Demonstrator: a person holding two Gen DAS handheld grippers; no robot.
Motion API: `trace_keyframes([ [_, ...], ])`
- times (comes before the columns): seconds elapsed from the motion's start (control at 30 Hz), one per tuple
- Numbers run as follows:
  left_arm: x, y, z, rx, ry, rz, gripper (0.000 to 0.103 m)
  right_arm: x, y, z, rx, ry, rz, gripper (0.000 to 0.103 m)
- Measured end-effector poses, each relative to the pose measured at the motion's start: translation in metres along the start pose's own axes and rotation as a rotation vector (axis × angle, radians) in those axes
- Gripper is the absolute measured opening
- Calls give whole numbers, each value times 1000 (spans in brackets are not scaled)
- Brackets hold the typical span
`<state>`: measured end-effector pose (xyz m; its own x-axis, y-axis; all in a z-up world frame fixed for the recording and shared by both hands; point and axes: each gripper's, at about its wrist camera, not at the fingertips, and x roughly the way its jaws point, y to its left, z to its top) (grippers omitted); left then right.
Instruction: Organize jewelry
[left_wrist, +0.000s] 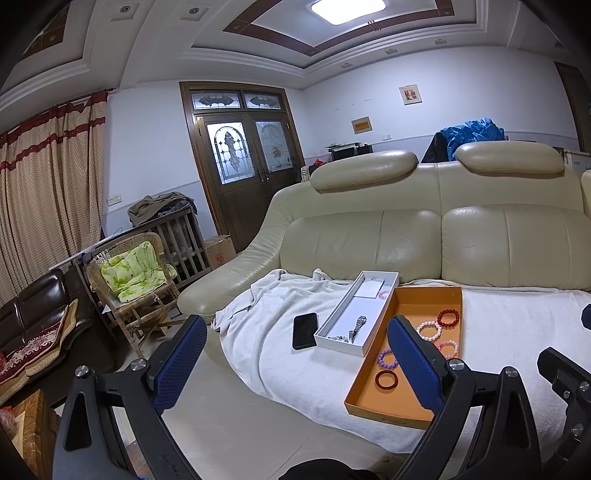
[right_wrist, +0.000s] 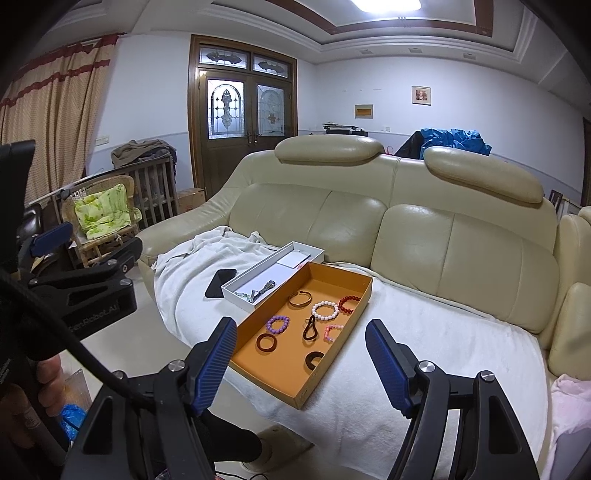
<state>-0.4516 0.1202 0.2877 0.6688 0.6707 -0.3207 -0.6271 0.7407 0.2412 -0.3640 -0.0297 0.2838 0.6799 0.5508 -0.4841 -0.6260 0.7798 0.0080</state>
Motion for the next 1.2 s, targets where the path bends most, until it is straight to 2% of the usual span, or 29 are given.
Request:
trace_keyframes([
  [1.2,-15,11,2,-15,-23,-9,98,-12,11,7,-19,-31,-19,80],
])
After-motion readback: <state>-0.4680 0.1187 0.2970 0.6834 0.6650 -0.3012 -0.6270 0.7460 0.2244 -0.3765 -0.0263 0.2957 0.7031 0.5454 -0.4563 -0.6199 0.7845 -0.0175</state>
